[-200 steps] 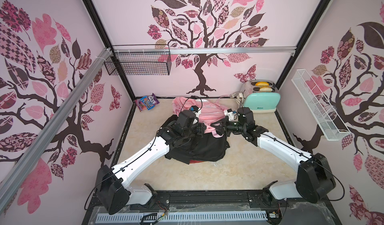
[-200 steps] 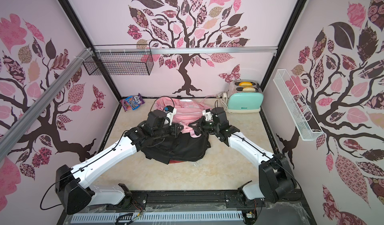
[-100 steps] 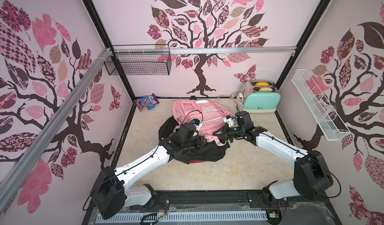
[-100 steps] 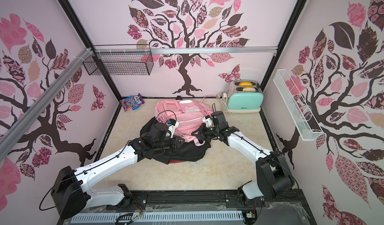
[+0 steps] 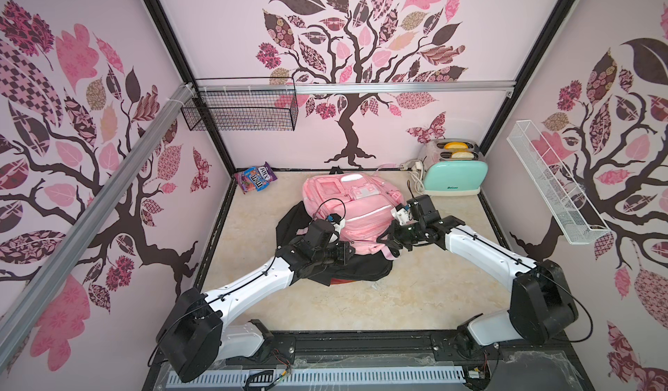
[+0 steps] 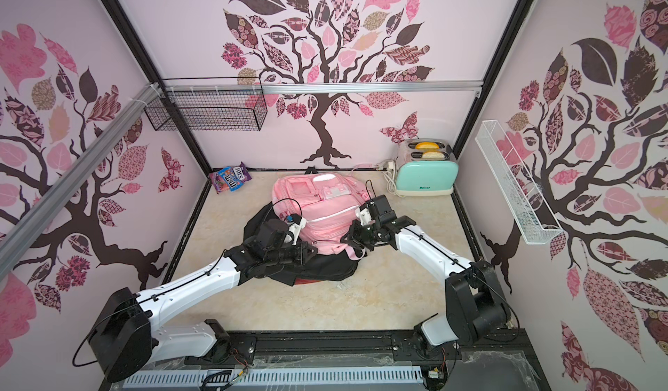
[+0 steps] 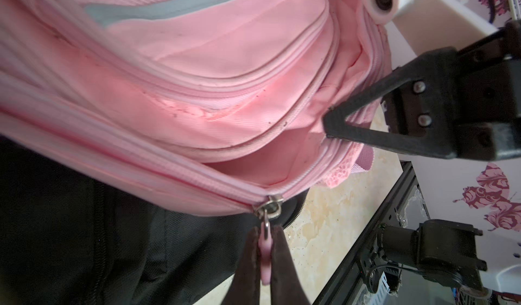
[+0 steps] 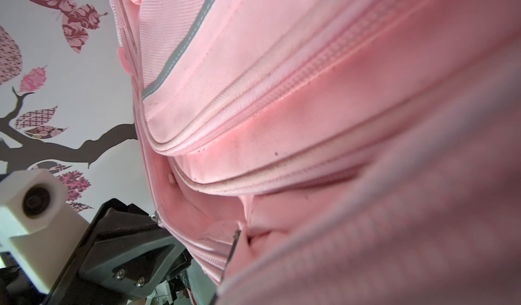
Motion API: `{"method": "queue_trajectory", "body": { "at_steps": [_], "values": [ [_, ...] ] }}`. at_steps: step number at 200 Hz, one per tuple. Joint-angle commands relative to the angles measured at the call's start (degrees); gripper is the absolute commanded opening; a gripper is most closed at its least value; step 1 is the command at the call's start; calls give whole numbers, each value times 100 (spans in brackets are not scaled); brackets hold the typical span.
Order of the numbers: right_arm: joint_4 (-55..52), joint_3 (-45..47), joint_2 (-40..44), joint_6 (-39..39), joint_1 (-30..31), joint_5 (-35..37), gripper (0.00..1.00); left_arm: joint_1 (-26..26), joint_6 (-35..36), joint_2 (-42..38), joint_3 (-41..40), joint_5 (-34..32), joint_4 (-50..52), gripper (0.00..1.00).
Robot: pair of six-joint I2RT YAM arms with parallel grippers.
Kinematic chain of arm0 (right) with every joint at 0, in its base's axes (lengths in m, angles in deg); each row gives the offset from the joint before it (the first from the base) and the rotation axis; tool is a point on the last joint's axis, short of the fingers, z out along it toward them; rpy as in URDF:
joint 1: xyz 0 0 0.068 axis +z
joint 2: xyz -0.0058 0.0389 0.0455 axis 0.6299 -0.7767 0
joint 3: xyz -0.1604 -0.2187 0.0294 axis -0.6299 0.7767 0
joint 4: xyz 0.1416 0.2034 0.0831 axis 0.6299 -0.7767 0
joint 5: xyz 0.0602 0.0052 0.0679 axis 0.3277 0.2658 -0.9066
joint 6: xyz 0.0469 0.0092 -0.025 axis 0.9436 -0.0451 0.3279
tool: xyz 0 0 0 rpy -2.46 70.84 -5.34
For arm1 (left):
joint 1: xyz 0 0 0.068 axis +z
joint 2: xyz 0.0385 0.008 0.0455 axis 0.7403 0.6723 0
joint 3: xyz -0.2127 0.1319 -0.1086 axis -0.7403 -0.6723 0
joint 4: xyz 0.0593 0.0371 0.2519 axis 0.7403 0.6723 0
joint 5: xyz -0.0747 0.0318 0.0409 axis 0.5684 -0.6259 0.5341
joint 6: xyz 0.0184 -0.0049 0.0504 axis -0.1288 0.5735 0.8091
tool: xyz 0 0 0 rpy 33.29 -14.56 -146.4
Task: Zip up the backpack
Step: Zip the zipper on the backpack.
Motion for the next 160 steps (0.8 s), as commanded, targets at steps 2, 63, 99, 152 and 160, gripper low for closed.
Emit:
{"method": "queue_trajectory", "body": {
  "at_steps": [2,63,99,152,160],
  "values": [
    [-336,-357,-15,-464,-106,798,0,161,-75,-42,-135,-42,-12,0],
    [-698,-661,-288,-316,-119,2027,0,224,-111,117,-383,-101,-127,0],
    [-789,-724,-155,-10,-118,2311,7,216,-206,235,-518,-32,-377,0],
    [-657,-372,322,1254,-105,1529,94,172,-279,442,-711,131,-857,0],
    [-563,-238,337,1506,-90,1344,99,138,-291,485,-723,136,-908,0]
  ]
}}
